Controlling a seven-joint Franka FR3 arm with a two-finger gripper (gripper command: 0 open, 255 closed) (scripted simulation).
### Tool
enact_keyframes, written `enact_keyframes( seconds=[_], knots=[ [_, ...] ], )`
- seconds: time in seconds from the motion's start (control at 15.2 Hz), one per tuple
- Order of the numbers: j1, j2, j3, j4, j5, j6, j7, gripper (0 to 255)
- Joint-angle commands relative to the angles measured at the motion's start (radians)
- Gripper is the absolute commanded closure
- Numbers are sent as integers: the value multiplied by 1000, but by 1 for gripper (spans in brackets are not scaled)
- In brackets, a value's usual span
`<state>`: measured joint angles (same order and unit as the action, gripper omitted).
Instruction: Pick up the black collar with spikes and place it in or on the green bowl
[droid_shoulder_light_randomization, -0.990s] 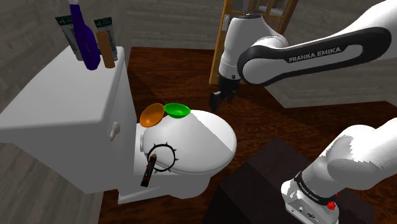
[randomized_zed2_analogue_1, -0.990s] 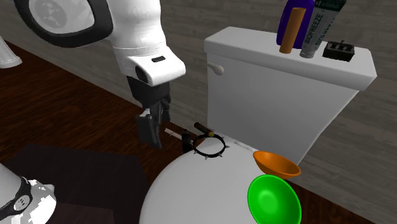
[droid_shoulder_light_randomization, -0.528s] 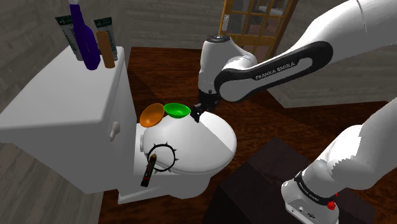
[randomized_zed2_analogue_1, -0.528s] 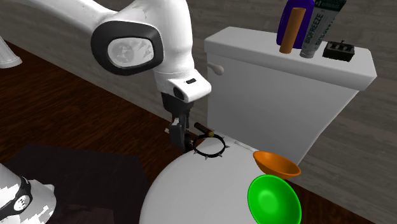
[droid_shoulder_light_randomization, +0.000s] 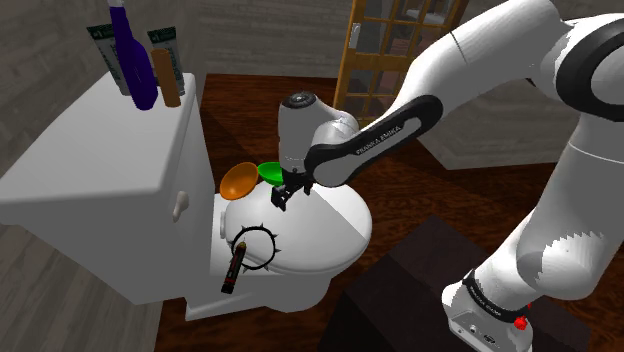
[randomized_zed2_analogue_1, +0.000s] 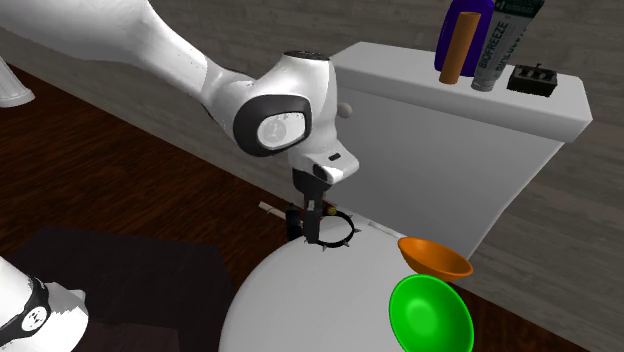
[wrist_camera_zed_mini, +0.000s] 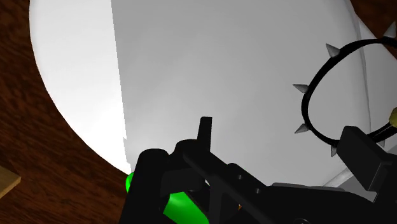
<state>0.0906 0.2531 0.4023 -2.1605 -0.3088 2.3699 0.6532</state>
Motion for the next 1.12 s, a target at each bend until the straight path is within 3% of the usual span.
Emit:
enact_keyframes(
  seconds=[0.0, 0.33, 0.66, 1.06],
  knots=[
    [28, 84, -13, 61, -48, 7, 47, 0],
    [107, 284, -57, 226, -132, 12, 127, 0],
    [180, 468, -95, 410, -174, -3, 166, 0],
    [189, 529, -118, 426, -197, 42, 179, 0]
  ],
)
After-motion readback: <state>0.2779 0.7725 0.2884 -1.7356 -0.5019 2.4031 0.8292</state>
